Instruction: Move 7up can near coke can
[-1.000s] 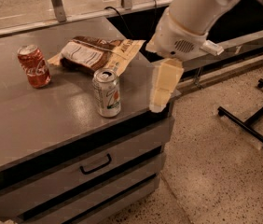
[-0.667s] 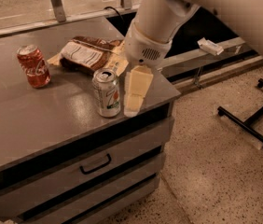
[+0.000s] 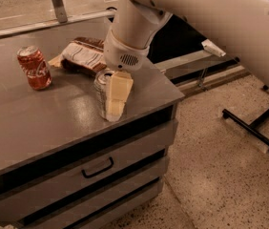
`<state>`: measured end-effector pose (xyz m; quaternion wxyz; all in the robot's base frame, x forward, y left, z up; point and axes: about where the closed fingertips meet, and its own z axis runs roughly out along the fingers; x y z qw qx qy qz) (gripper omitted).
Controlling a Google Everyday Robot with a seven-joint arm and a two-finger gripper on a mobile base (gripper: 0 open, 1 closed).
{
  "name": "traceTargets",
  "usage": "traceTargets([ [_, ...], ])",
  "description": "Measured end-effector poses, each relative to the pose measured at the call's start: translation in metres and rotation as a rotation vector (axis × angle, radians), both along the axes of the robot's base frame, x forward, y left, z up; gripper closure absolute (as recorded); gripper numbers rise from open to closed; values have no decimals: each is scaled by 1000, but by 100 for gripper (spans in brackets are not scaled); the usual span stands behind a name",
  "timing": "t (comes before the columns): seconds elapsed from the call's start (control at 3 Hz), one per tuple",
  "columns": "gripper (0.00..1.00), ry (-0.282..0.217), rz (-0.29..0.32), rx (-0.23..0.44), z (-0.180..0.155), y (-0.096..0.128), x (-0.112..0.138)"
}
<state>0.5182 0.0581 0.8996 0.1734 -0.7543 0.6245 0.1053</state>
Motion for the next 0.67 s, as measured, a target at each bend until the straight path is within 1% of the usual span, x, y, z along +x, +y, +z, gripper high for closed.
traceTargets([
  [0.33, 11, -1, 1, 0, 0, 1, 0],
  [0.67, 35, -2, 3, 0, 0, 2, -1],
])
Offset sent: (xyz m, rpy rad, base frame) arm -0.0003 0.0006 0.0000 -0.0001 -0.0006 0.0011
